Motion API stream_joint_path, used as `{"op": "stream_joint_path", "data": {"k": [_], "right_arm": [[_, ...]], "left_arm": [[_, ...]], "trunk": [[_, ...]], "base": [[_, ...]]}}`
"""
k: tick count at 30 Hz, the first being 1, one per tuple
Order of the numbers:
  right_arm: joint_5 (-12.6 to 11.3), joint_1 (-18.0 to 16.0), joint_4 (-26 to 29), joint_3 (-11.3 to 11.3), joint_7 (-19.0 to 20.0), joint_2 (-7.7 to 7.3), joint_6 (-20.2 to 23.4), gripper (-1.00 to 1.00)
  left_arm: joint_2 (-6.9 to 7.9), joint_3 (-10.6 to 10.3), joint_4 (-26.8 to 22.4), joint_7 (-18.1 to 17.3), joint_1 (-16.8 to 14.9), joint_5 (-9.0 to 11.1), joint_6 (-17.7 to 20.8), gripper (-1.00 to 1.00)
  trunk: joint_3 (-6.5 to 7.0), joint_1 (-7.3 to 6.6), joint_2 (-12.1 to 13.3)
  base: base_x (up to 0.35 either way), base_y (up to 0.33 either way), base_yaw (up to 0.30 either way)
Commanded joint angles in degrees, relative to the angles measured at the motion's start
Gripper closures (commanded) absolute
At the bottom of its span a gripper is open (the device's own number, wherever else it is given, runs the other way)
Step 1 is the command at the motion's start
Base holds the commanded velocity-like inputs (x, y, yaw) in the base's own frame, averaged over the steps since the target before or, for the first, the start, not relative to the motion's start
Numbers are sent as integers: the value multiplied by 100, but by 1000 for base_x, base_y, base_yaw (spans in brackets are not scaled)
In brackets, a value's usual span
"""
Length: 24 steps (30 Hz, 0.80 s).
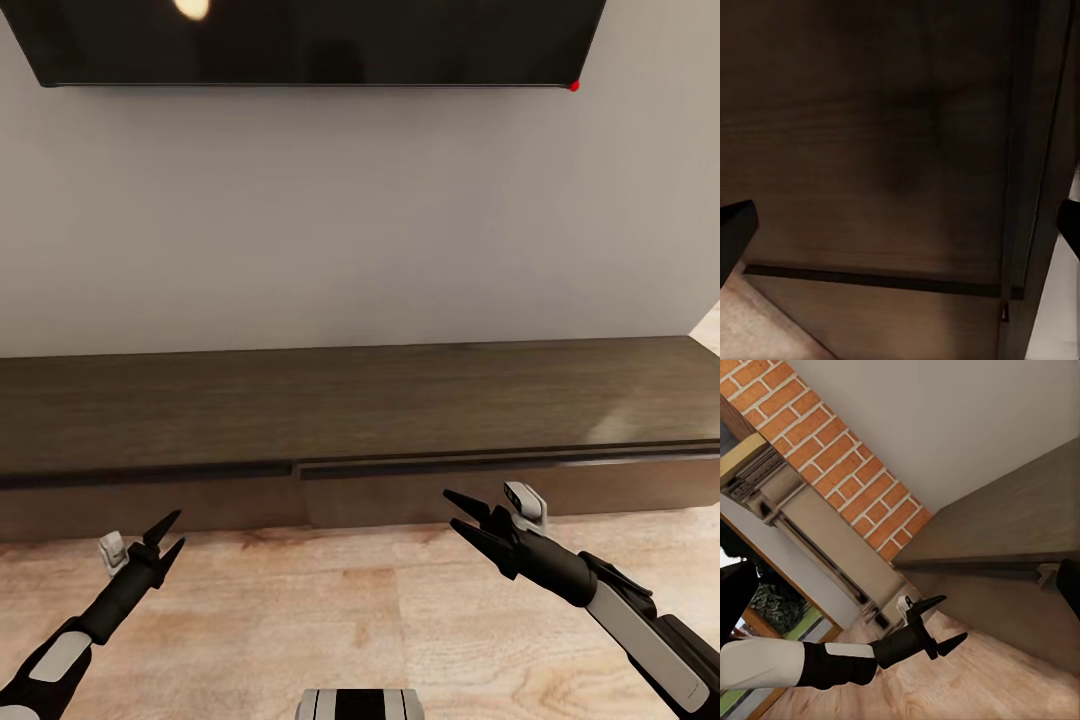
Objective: Place each of the two pumpkins and all three candles from the living room inside a cabinet in the living room (use any cabinet), then make sure every cabinet is closed, and position the cauldron so it is next to a table in the living room.
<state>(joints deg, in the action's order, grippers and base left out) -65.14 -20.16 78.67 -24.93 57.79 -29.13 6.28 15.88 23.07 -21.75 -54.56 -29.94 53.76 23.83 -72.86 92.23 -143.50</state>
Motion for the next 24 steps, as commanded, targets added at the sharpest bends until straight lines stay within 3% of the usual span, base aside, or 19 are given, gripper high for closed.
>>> {"op": "stream_joint_path", "data": {"k": [1, 6, 24], "right_arm": [[-61, -5, -1, -12, 13, -5, 60, -100], [-61, -5, -1, -12, 13, -5, 63, -100], [-61, -5, -1, -12, 29, -13, 65, -100]], "left_arm": [[1, 12, 4, -21, -3, 25, 51, -100], [-4, 6, 4, -29, -3, 27, 48, -100], [-5, 22, 49, -19, -3, 31, 43, -100]], "trunk": [[-4, -1, -2], [-4, -1, -2], [-4, -1, -2]], "base": [[0, 0, 0], [68, 0, 0], [231, 0, 0]]}}
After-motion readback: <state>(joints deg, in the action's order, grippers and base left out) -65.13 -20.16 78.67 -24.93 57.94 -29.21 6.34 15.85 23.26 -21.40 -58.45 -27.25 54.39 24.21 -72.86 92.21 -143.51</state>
